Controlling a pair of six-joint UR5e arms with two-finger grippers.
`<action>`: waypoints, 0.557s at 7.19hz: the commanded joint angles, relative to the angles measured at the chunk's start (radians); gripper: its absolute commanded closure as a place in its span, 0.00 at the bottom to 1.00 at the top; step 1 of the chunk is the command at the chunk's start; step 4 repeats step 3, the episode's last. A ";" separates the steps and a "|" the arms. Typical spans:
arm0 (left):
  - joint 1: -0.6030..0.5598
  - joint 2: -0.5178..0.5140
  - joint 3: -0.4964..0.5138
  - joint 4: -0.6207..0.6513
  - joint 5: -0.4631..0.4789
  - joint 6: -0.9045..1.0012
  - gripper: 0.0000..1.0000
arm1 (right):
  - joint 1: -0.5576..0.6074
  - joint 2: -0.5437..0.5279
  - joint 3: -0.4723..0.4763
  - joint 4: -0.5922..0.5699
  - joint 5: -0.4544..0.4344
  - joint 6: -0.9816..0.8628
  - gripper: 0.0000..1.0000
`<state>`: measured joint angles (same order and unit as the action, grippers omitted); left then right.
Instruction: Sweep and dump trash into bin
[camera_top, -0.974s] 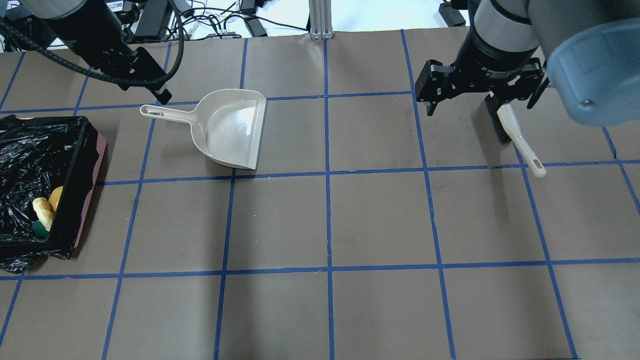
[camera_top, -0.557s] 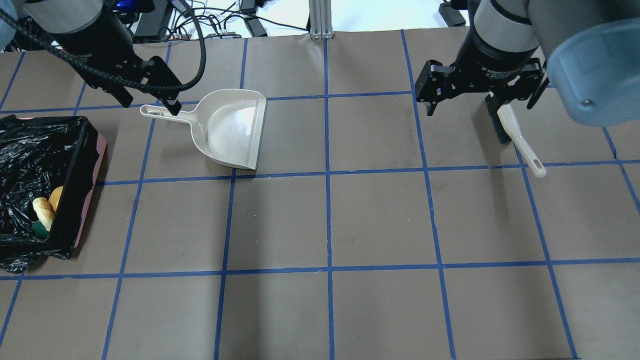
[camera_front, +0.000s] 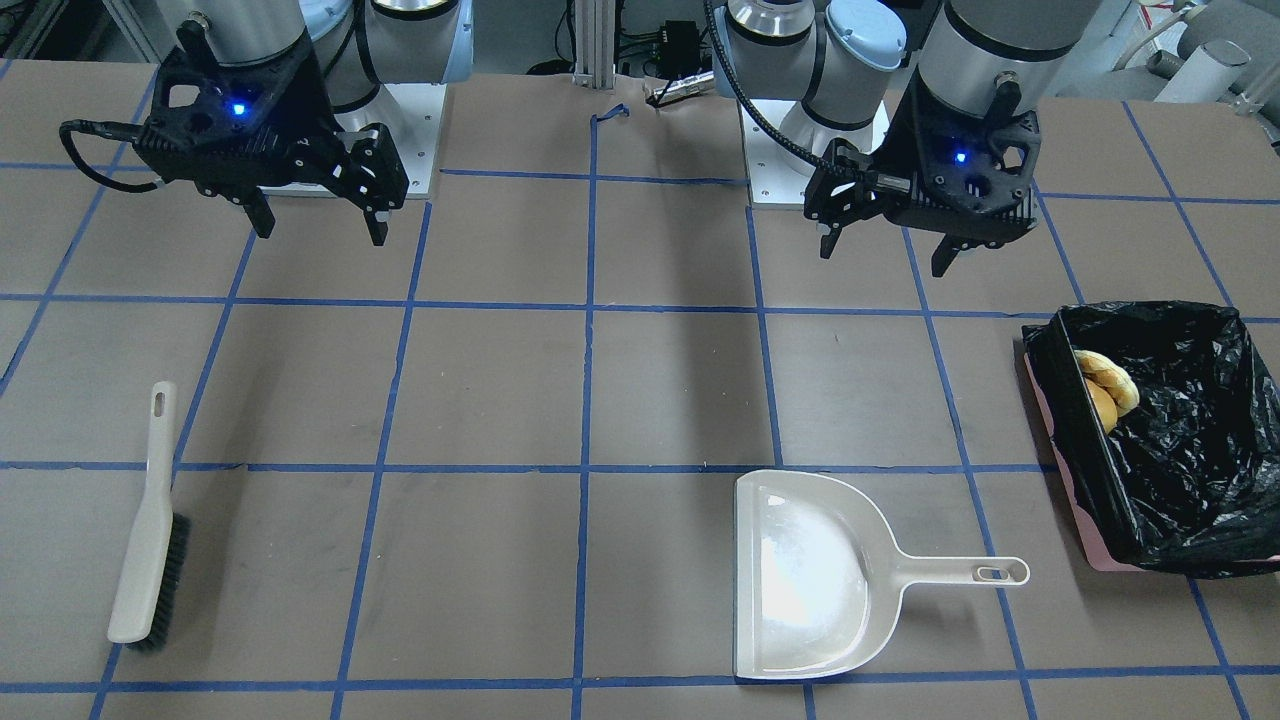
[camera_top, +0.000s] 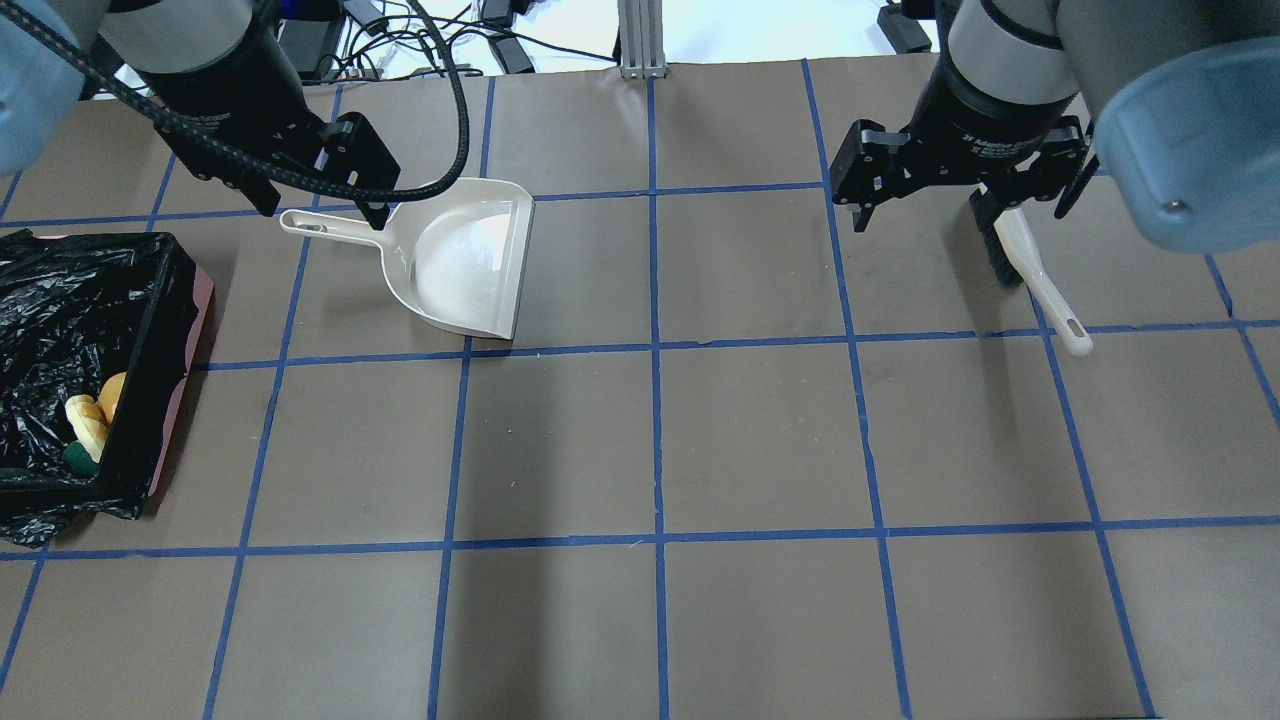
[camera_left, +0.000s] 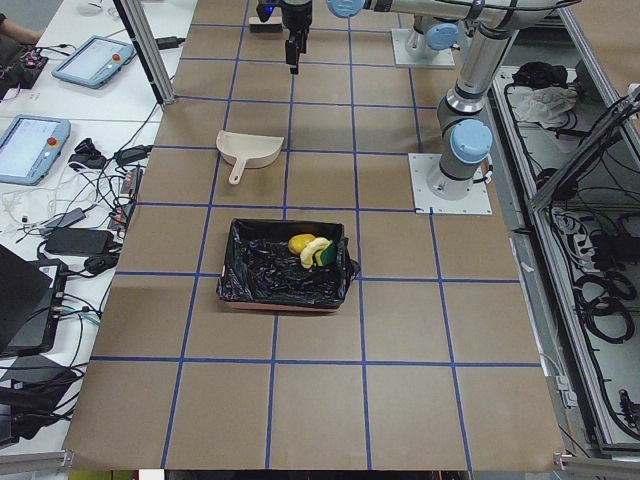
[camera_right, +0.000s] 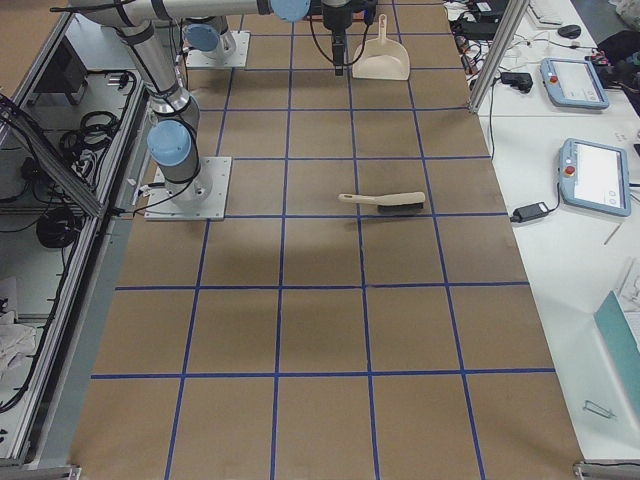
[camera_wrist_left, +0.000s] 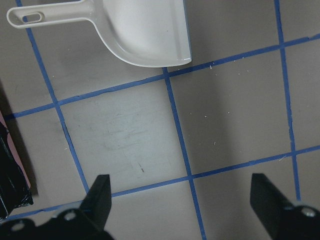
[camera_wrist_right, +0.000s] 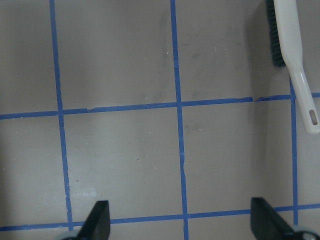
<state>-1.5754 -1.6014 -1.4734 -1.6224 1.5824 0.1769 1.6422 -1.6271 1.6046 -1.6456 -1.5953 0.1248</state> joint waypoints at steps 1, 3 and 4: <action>-0.006 0.008 -0.010 0.015 0.001 -0.002 0.00 | 0.001 0.000 0.000 0.001 0.000 -0.001 0.00; -0.006 0.009 -0.016 0.036 0.001 -0.002 0.00 | 0.001 0.000 0.002 0.001 0.000 -0.001 0.00; -0.006 0.009 -0.016 0.036 0.001 -0.002 0.00 | 0.001 0.000 0.002 0.001 0.000 -0.001 0.00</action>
